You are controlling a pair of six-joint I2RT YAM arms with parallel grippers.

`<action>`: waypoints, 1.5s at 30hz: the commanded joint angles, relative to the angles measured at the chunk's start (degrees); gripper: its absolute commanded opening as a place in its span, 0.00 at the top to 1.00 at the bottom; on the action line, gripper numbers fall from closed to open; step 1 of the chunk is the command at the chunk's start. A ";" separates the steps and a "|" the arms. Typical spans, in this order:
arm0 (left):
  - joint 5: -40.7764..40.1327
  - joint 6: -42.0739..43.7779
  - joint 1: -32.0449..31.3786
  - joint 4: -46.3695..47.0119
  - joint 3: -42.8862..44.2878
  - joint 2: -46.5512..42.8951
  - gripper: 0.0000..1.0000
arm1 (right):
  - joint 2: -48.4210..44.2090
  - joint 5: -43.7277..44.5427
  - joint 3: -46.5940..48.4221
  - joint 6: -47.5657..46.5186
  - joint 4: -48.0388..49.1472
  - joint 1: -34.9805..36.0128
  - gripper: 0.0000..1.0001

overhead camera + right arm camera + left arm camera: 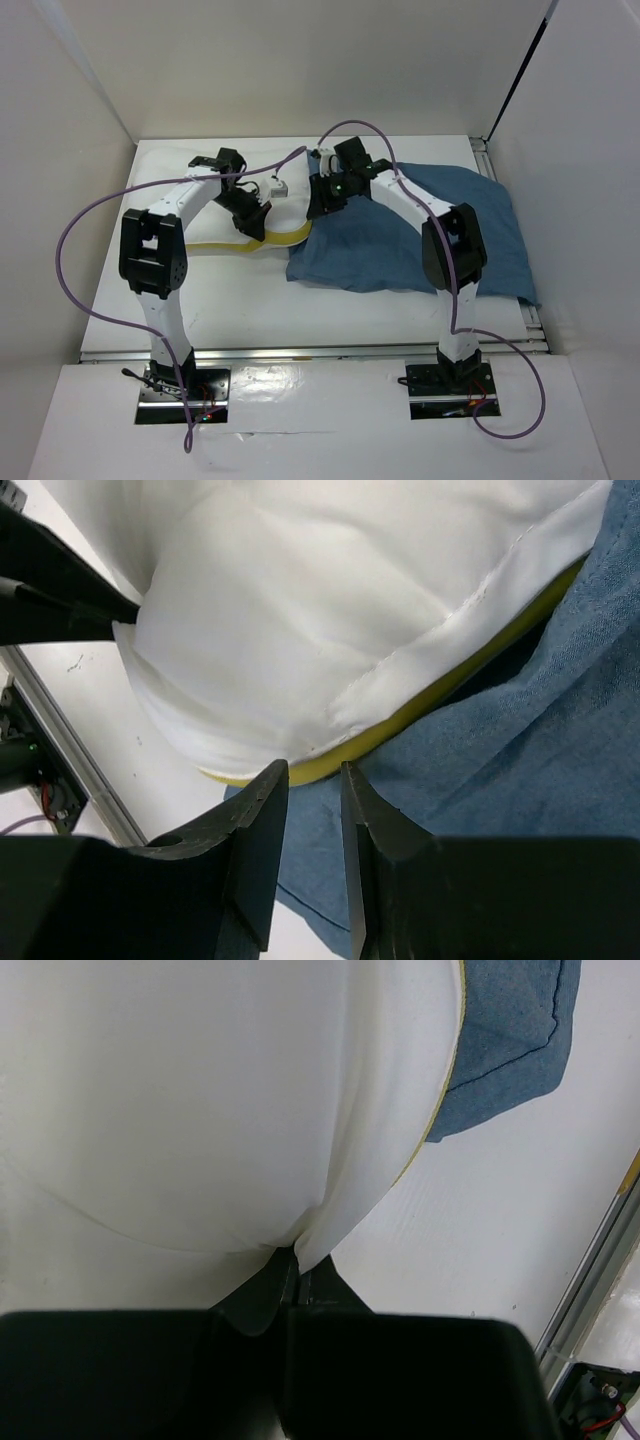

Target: Put the pillow into the pillowcase

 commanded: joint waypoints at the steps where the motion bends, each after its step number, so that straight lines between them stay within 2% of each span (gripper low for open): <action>1: 1.05 1.05 0.44 -0.45 -0.25 -2.77 1.00 | 1.58 0.12 2.68 1.60 1.47 0.18 0.65; 6: 1.05 1.05 0.44 -0.44 -0.86 -2.77 1.00 | 0.97 6.97 3.38 1.60 0.95 0.18 0.66; 10: 1.05 1.58 0.44 -0.44 -0.86 -2.77 1.00 | -1.15 12.33 3.38 1.08 0.42 0.18 0.60; 13: 1.05 1.58 0.44 -0.44 -0.34 -2.17 1.00 | -3.95 14.71 2.77 0.28 -0.20 0.18 0.48; 14: 1.05 1.58 0.44 -0.44 -0.33 -2.16 1.00 | -4.57 15.24 2.07 -0.33 -0.20 0.18 0.41; 16: 1.05 1.58 0.44 -0.44 0.45 -1.02 1.00 | -5.72 16.82 1.28 -0.33 -0.20 0.18 0.36; 21: 1.58 1.58 0.44 -0.97 2.74 0.13 1.00 | -6.33 18.67 -0.83 -0.33 0.33 0.18 0.35; 29: 1.58 1.58 0.44 -1.50 3.88 0.65 1.00 | 0.69 16.91 3.20 -0.33 0.33 -0.35 0.37; 31: 1.58 2.20 0.44 -2.11 3.27 0.65 1.00 | 2.44 16.91 4.34 -0.33 0.33 -0.35 0.41; 33: 1.58 2.20 0.44 -2.11 3.27 0.13 1.00 | 3.59 15.25 5.04 0.19 0.33 -0.35 0.52; 34: 1.58 2.20 0.44 -2.11 2.75 0.13 1.00 | 4.12 14.46 5.57 0.19 0.33 -0.35 0.62; 35: 1.58 2.20 0.44 -2.11 2.74 0.13 1.00 | 5.00 12.28 5.58 0.19 0.85 -0.87 0.87; 36: 1.58 2.20 0.44 -2.11 2.74 0.13 1.00 | 5.00 11.30 6.36 -0.41 0.86 -0.88 0.96; 37: 1.58 2.20 0.44 -2.11 2.74 0.13 1.00 | 5.79 11.29 7.15 -0.42 0.86 -0.88 1.00; 45: 2.11 0.10 0.44 -0.44 2.74 1.44 1.00 | 2.90 -0.65 11.02 -1.04 -3.00 -2.11 1.00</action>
